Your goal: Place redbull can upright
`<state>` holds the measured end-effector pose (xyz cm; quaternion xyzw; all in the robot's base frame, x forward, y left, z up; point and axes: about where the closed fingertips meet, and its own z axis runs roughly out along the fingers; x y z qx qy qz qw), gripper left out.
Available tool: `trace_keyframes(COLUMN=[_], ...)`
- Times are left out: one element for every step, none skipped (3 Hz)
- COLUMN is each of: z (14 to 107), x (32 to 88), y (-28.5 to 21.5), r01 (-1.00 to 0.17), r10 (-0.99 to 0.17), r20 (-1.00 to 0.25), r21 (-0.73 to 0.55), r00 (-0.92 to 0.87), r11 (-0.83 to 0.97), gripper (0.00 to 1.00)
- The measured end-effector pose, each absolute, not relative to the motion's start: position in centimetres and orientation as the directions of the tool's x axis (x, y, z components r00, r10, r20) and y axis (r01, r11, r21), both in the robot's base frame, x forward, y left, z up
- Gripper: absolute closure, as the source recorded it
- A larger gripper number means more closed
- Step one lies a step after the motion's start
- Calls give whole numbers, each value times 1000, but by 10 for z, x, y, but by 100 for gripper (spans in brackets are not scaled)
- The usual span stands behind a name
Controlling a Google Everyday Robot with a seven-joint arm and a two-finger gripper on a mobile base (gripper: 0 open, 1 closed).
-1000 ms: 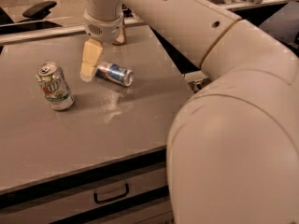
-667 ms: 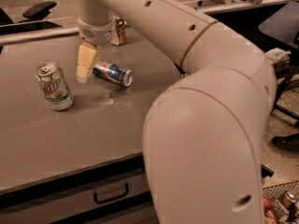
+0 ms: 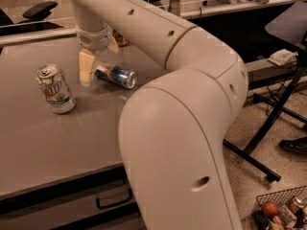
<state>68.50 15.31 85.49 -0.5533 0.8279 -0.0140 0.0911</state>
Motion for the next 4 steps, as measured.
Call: trace_keyframes(z=[852, 859, 883, 913], x=[691, 696, 698, 696], y=[157, 158, 153, 149], r01=[-914, -915, -922, -932], r10=[-922, -925, -927, -923], r20=[-117, -121, -177, -260], r21=[-138, -149, -149, -149], r00=[-368, -359, -331, -285], r11=[382, 375, 357, 330], gripper=[38, 60, 84, 100])
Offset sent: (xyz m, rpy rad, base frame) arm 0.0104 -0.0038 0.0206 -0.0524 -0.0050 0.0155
